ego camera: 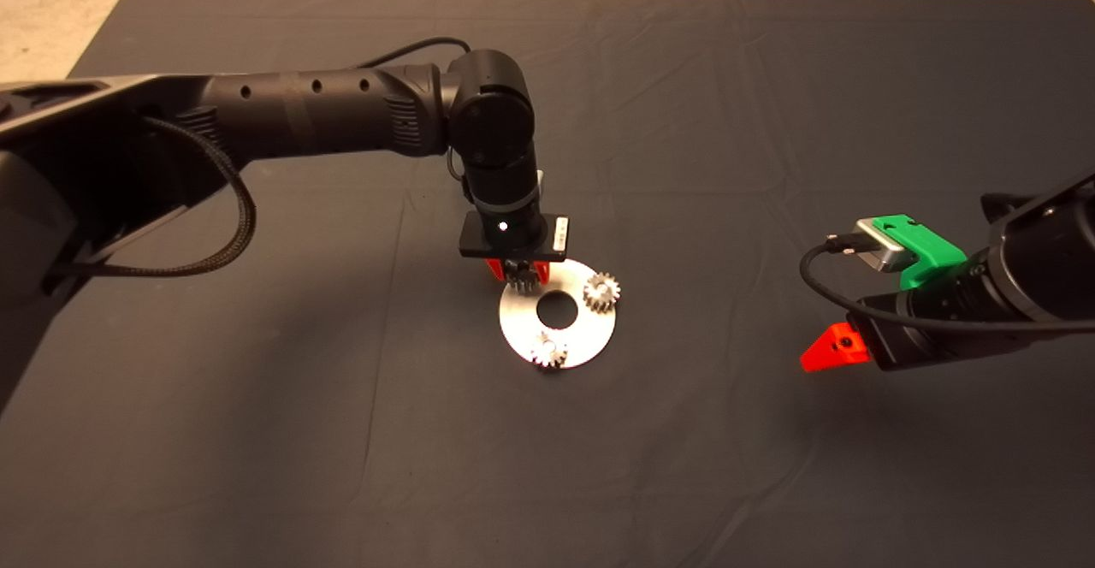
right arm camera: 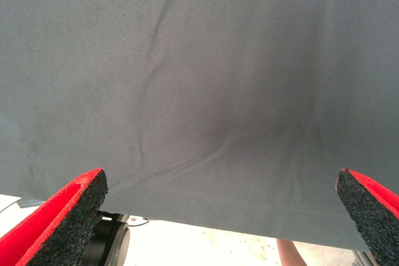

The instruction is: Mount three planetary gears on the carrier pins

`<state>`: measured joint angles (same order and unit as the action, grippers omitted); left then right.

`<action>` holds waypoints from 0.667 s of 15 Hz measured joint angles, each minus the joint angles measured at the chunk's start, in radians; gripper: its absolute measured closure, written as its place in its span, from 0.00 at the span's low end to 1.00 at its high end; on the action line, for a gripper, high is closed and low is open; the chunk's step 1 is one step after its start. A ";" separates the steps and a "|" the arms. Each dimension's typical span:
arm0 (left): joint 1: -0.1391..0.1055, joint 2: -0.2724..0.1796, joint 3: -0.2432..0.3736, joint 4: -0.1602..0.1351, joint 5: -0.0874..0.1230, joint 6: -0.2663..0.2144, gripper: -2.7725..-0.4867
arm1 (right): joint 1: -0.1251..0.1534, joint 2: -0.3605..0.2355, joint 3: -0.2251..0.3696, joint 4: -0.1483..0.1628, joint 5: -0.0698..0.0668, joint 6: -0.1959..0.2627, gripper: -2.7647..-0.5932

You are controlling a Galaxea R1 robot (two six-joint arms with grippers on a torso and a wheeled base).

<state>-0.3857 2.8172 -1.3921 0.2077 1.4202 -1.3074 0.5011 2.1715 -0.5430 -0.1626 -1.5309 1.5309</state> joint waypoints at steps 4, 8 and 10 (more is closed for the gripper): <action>0.000 -0.005 0.000 0.000 0.000 0.000 0.66 | 0.000 0.000 0.000 0.000 0.000 0.000 0.01; -0.005 -0.015 0.005 0.000 0.001 0.012 0.57 | 0.000 0.000 0.000 0.000 0.000 0.000 0.01; -0.019 -0.032 0.042 -0.002 0.004 0.020 0.55 | 0.000 0.000 0.000 0.000 0.000 0.000 0.01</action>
<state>-0.4043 2.7854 -1.3499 0.2052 1.4244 -1.2872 0.5011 2.1711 -0.5430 -0.1626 -1.5313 1.5309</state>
